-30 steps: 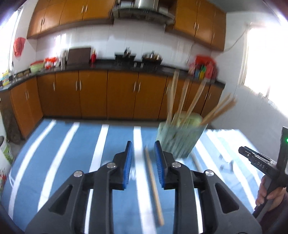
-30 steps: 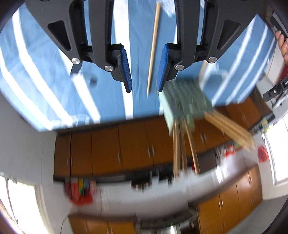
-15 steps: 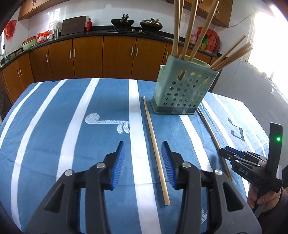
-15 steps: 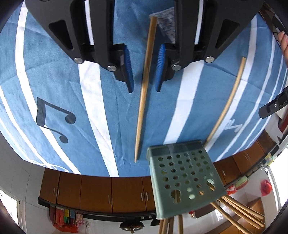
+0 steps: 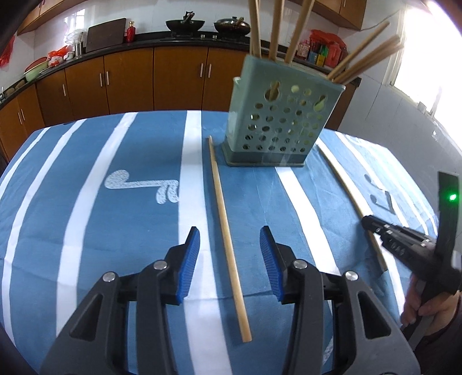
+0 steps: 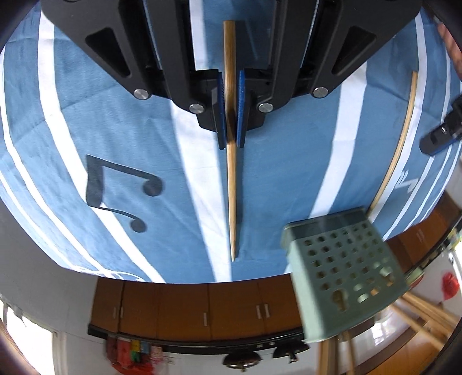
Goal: Organize utensils
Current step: 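Grasp the last chopstick with the right tool while the left tool grasps another, then lift the right tool's chopstick toward the holder while the left tool lifts its own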
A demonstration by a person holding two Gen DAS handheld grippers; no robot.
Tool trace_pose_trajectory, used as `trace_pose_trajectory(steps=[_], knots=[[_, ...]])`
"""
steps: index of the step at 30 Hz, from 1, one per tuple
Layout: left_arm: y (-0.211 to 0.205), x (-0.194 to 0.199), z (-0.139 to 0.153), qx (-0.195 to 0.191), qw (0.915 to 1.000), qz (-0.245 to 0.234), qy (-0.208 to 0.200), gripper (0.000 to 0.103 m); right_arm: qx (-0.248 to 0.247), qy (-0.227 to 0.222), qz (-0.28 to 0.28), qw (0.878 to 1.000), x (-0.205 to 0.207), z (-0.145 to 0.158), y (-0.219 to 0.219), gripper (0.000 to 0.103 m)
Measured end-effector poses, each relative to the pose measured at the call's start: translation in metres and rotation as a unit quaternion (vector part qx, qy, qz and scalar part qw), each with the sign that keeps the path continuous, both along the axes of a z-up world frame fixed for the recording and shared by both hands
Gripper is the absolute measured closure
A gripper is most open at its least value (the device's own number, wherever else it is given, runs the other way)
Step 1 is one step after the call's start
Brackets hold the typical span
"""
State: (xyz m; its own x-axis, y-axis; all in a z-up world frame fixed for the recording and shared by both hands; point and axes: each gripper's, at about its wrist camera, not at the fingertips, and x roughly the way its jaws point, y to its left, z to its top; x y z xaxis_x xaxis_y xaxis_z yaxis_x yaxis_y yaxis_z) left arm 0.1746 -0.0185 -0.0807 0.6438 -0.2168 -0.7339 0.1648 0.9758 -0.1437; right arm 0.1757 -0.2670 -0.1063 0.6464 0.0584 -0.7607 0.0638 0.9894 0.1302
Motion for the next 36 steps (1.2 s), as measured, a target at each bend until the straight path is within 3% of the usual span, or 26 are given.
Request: trace_pose_trajectory(steps=[3, 8, 11, 21, 36], knots=[[-0.007, 0.005, -0.008, 0.016, 0.9999, 0.001, 0.007, 0.066, 0.002, 0.0, -0.005, 1.0, -0.001, -0.001, -0.007, 0.095], [-0.015, 0.012, -0.026, 0.05, 0.9984, 0.016, 0.022, 0.087, 0.004, 0.0, -0.004, 1.0, -0.001, -0.001, -0.009, 0.095], [-0.012, 0.013, -0.027, 0.06, 0.9977, 0.025, 0.017, 0.095, 0.001, -0.001, -0.001, 1.0, 0.0, -0.001, -0.008, 0.095], [0.037, 0.027, -0.025, 0.044, 0.9963, 0.069, 0.025, 0.095, -0.008, -0.007, 0.017, 1.0, 0.008, -0.001, 0.0, 0.095], [0.042, 0.03, -0.024, 0.036, 0.9965, 0.072, 0.02, 0.093, -0.014, -0.007, 0.023, 1.0, 0.012, -0.001, 0.003, 0.095]])
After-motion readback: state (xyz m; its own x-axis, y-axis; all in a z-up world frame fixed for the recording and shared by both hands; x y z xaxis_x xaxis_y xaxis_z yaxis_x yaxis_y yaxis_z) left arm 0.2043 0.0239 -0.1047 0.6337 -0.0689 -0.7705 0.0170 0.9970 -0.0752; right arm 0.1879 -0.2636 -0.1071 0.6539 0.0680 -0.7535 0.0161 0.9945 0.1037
